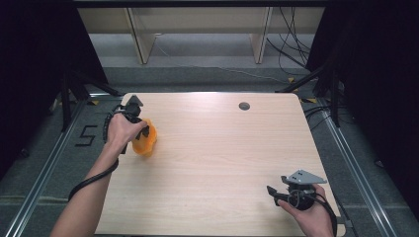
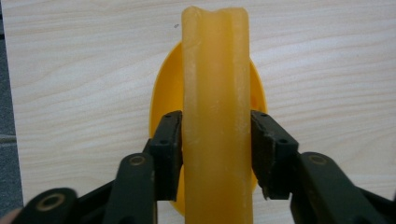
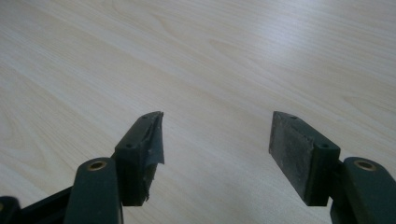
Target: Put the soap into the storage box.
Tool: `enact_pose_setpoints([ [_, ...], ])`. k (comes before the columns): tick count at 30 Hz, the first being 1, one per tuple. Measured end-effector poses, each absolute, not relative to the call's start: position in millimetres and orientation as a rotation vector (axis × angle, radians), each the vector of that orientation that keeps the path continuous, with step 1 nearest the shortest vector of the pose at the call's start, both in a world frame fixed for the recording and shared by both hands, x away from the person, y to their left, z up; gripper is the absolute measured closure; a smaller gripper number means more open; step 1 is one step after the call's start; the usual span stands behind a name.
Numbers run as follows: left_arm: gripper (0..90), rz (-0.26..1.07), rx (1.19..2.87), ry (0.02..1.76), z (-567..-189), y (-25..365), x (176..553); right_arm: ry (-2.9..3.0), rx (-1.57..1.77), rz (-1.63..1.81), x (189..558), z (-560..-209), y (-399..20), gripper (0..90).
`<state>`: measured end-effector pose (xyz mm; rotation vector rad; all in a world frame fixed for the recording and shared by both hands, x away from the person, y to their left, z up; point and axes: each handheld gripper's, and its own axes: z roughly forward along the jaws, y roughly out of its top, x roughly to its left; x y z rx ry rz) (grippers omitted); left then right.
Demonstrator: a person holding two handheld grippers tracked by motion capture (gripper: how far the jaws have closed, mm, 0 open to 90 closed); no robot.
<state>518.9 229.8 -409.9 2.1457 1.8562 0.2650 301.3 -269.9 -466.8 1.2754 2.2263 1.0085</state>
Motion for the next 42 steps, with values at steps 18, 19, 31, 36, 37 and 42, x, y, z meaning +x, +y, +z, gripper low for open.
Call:
enact_pose_setpoints([
  [18, 22.6, 0.383, 2.071, 1.609, -394, 252, 471, 2.242, 1.253, 1.005, 303, -468, -271, 35.3],
  [19, 21.8, 0.402, 2.044, 1.592, -393, 254, 465, 2.234, 1.258, 1.000, 303, -467, -271, 35.4],
  [31, 17.7, 0.459, 1.958, 1.443, -411, 267, 404, 2.224, 1.279, 1.005, 301, -467, -270, 35.3],
  [36, 17.7, 0.480, 1.967, 1.398, -420, 272, 380, 2.222, 1.280, 1.008, 301, -467, -270, 35.3],
  [37, 17.7, 0.486, 1.973, 1.387, -422, 273, 378, 2.222, 1.281, 1.007, 301, -467, -269, 35.3],
  [42, 17.7, 0.492, 1.944, 1.347, -437, 274, 359, 2.231, 1.297, 1.012, 300, -467, -268, 35.3],
])
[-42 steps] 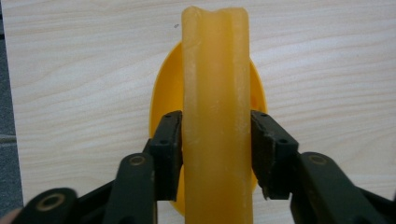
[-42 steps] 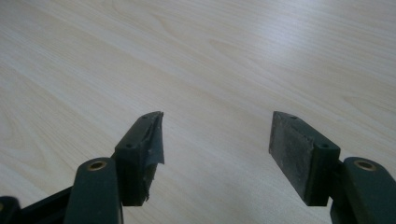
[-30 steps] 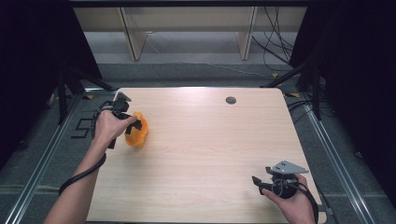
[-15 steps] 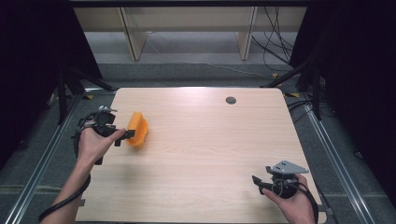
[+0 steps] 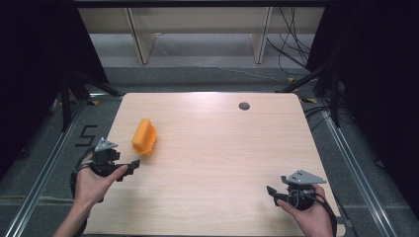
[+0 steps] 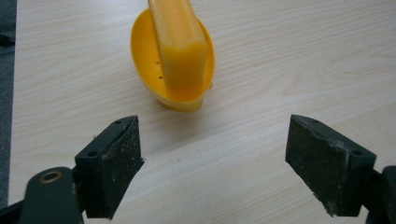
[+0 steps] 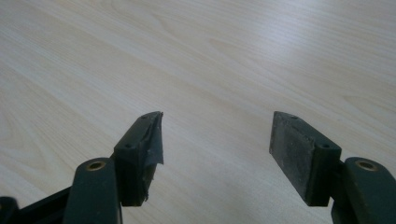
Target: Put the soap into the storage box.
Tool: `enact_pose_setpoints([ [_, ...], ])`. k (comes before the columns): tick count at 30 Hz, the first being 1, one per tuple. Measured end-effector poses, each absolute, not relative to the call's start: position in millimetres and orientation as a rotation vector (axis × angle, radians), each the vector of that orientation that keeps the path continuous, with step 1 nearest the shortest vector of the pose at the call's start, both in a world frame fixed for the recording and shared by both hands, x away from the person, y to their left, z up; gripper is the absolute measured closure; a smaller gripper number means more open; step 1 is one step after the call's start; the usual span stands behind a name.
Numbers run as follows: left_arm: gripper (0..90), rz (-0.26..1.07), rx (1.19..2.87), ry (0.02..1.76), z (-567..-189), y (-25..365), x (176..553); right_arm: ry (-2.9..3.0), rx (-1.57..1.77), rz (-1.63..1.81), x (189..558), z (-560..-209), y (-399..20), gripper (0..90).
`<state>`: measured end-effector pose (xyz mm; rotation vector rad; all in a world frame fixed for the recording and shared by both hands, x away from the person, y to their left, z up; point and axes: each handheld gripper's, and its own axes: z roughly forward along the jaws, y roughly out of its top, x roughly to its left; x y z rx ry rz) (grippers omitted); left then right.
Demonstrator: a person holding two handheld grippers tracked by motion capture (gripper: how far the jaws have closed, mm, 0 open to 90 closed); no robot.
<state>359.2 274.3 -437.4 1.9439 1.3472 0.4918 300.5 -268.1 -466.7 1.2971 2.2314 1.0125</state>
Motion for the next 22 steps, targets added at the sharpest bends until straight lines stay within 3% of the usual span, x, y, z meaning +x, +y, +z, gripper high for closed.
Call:
enact_pose_setpoints([
  [11, 19.0, 0.488, 1.857, 1.359, -491, 270, 317, 2.236, 1.254, 1.023, 302, -466, -269, 35.4],
  [22, 19.0, 0.469, 1.871, 1.325, -503, 267, 320, 2.225, 1.260, 1.018, 304, -467, -271, 35.5],
])
